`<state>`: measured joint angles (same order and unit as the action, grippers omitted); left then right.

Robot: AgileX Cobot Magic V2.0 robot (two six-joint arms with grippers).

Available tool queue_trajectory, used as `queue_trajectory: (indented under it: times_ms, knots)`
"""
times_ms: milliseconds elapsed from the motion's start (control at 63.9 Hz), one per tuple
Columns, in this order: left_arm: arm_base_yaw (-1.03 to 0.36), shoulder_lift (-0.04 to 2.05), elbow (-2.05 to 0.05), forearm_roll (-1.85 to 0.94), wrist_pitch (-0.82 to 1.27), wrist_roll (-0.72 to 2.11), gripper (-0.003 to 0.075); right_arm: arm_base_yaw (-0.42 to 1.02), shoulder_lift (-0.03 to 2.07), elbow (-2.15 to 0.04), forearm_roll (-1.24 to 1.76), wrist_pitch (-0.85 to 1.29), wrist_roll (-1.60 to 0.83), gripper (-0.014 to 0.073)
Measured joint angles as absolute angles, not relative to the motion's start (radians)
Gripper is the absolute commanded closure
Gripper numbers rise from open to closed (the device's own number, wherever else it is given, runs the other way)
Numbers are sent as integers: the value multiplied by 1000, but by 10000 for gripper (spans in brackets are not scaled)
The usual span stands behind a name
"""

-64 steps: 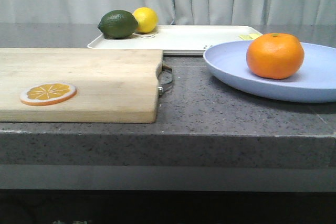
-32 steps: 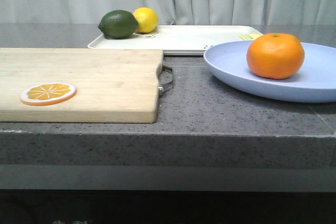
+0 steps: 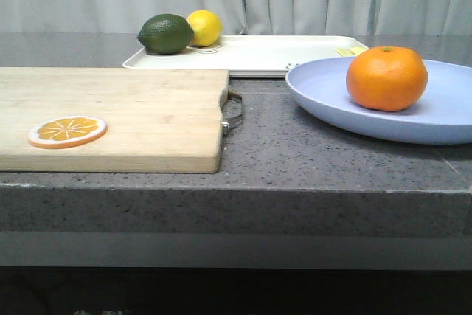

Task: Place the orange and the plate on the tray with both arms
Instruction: 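Reach the right gripper to the blue plate's rim and grip it, then move the plate with the right gripper onto the white tray farther away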

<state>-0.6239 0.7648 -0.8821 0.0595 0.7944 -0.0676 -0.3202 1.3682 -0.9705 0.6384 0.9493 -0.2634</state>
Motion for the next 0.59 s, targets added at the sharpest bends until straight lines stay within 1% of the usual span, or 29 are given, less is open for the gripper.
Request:
queue_trajectory:
  times_ms: [172,250,313,344,360,454,532,594]
  knots:
    - [-624,765,-882,60,794,-68,90,-320,1450,-971,704,948,-273,-57]
    - [-624,765,-882,60,794,-68,90,-320,1470,-971,714,950,-275,-25]
    - [-624,765,-882,60,794,-68,90,-320,1479,-971,717,951,-274,47]
    - [-624,765,-882,60,794,-68,90,-320,1484,-972,716,952,-274,124]
    - [-624,765,-882,60,794,-68,90,-320,1484,-972,716,952,-274,136]
    - [-624,765,-882,60,794,-68,90,-320,1486,-972,719,954,-274,284]
    - [-624,765,-882,60,794,-68,90,-320,1486,-972,726,954,-274,389]
    - [-624,765,-882,60,794,-68,90,-320,1486,-972,726,954,-274,445]
